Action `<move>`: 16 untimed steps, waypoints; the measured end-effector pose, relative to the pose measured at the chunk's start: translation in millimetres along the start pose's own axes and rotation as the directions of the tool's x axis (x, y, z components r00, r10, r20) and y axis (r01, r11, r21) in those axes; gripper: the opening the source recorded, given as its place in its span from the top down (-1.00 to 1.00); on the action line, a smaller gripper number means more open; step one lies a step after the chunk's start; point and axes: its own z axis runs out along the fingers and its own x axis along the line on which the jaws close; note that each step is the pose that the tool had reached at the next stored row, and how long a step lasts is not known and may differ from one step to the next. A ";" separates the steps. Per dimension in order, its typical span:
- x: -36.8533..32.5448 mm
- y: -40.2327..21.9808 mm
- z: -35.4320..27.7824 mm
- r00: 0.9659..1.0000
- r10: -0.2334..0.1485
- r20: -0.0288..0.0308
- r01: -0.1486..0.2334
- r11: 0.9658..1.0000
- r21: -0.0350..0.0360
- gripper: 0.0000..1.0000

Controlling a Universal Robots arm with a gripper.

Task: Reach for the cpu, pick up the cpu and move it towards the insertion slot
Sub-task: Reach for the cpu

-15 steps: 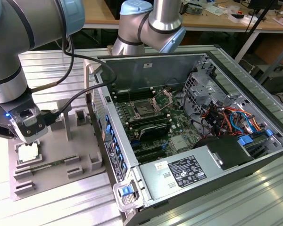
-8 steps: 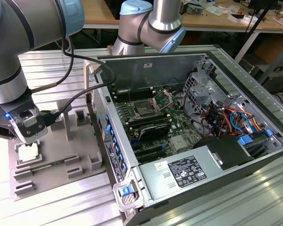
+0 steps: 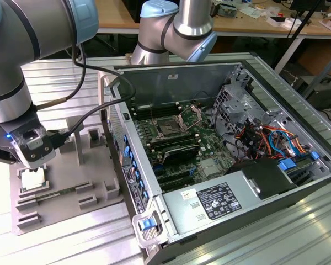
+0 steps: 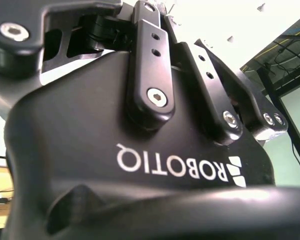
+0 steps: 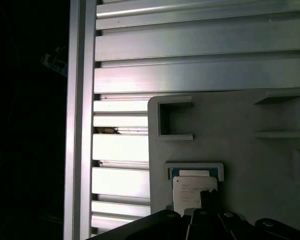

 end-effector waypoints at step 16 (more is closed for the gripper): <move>1.1 -0.2 3.2 1.000 0.000 0.000 0.000 1.000 0.000 0.79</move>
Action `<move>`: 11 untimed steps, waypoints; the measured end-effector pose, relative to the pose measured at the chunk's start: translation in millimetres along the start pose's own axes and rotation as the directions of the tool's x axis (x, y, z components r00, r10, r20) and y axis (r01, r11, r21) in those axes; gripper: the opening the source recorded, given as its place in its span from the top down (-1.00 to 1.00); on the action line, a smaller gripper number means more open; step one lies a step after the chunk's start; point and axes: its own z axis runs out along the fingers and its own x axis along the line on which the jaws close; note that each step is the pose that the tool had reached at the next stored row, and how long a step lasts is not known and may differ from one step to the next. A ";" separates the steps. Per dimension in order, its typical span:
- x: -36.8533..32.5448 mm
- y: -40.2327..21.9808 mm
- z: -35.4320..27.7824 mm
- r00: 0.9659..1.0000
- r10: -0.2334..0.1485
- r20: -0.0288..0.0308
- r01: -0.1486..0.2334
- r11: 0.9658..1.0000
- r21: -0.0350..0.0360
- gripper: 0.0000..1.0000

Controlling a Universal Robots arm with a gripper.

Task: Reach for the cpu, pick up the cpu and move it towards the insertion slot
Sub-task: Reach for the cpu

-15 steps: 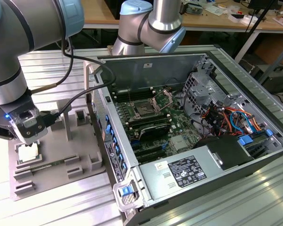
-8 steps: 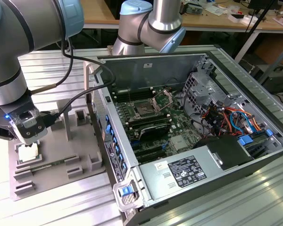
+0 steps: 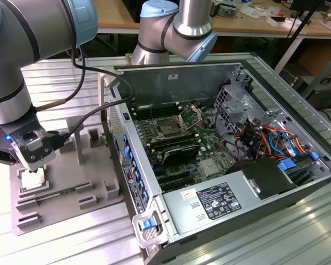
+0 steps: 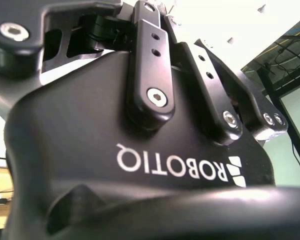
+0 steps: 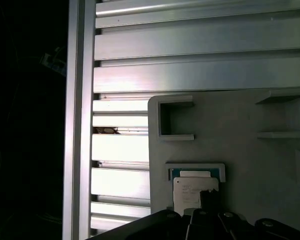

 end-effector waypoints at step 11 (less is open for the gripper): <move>2.2 -0.1 3.1 1.000 0.000 0.000 0.000 1.000 0.000 0.79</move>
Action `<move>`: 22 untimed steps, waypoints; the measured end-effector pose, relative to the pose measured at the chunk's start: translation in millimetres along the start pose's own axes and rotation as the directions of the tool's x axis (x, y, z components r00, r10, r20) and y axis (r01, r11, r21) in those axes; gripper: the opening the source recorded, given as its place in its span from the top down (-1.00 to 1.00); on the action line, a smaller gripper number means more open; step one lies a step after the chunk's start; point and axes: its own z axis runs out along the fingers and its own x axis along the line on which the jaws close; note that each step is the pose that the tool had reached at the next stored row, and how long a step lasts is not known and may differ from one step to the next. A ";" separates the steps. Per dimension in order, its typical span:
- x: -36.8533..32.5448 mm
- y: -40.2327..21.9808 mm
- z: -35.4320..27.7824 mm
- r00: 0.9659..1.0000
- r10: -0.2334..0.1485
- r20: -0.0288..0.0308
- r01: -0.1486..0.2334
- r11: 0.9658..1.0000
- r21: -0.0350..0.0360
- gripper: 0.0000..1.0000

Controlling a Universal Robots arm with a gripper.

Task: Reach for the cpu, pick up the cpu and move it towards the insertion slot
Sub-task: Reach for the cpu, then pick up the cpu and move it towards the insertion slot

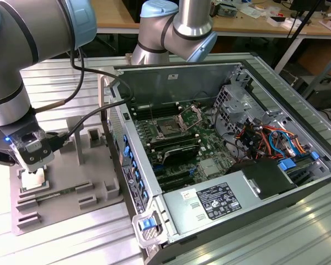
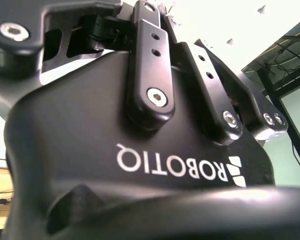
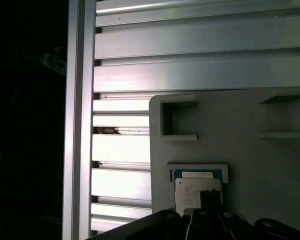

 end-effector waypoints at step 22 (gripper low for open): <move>1.8 -0.2 4.8 1.000 0.000 0.000 0.000 1.000 0.000 0.79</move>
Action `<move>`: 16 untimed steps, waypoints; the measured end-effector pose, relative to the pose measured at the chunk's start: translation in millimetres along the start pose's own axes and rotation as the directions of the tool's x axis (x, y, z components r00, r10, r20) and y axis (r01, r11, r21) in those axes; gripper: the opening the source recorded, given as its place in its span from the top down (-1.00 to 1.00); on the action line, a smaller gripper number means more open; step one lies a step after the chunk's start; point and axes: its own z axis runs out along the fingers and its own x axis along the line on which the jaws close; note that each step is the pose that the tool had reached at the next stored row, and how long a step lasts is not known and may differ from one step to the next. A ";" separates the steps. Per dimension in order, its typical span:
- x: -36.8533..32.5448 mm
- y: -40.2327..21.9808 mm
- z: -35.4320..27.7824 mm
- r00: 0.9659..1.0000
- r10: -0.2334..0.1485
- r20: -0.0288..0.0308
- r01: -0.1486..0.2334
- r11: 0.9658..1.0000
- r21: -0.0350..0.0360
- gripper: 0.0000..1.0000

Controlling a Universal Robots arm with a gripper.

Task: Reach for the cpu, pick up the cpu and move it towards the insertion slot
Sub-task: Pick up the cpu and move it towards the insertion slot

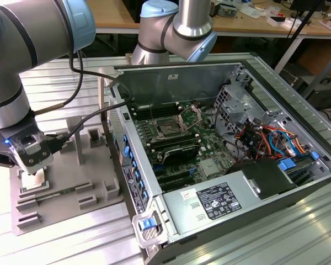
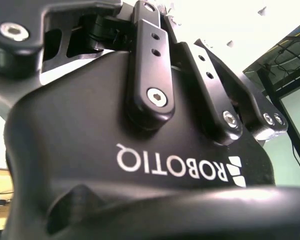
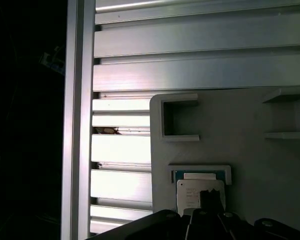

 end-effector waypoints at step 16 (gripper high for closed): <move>0.0 0.0 0.2 1.000 0.000 0.000 0.000 1.000 0.000 -0.08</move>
